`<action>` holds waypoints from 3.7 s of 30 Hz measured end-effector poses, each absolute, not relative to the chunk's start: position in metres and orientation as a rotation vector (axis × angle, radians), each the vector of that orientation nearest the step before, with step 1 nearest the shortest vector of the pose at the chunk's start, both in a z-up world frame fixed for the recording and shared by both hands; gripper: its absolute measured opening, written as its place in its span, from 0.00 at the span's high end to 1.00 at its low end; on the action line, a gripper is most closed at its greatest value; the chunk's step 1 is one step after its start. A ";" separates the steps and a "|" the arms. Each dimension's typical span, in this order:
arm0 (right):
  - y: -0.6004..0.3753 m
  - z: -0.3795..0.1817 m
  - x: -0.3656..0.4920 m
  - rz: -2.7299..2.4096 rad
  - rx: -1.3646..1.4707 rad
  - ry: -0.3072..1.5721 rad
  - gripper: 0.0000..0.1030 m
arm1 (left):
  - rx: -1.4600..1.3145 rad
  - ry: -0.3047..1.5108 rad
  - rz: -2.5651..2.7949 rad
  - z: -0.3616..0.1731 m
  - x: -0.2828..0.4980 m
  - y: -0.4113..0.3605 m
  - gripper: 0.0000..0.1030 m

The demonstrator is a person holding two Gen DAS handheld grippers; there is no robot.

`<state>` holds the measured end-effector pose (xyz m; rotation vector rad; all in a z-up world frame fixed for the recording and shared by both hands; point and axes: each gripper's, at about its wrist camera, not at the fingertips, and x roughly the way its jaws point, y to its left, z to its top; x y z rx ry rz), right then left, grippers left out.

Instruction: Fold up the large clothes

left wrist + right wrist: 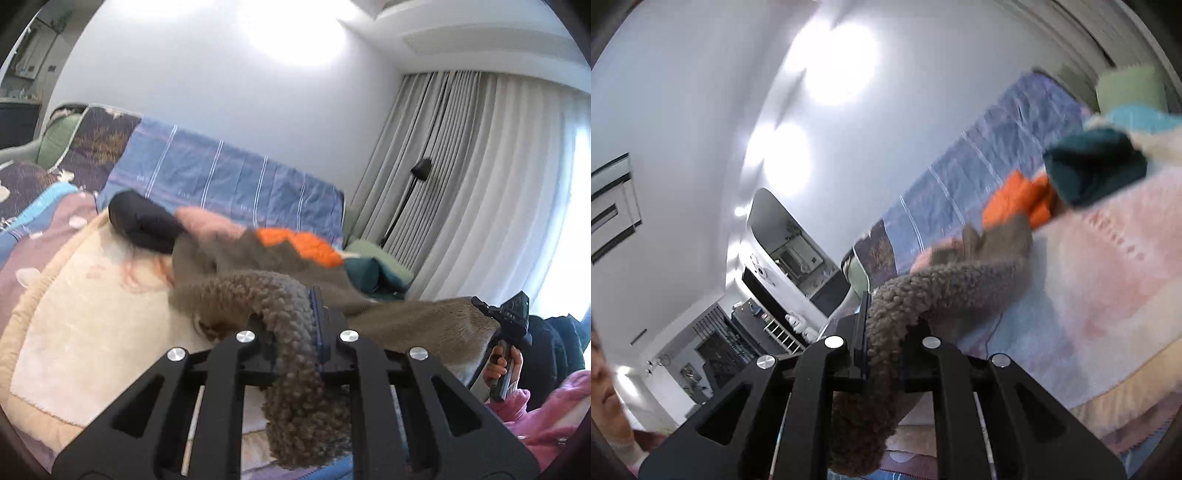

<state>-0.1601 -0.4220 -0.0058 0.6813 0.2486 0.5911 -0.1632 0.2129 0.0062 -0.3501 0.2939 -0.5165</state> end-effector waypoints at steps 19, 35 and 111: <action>-0.423 -0.001 -0.073 0.399 0.590 0.236 0.89 | -0.402 0.320 -0.446 0.015 -0.075 0.208 0.87; -0.390 -0.075 0.164 0.034 0.387 0.576 0.89 | -0.253 0.645 -0.139 -0.087 0.184 0.180 0.83; -0.291 -0.067 0.243 0.226 0.125 0.769 0.55 | 0.018 0.740 -0.439 -0.055 0.250 0.011 0.46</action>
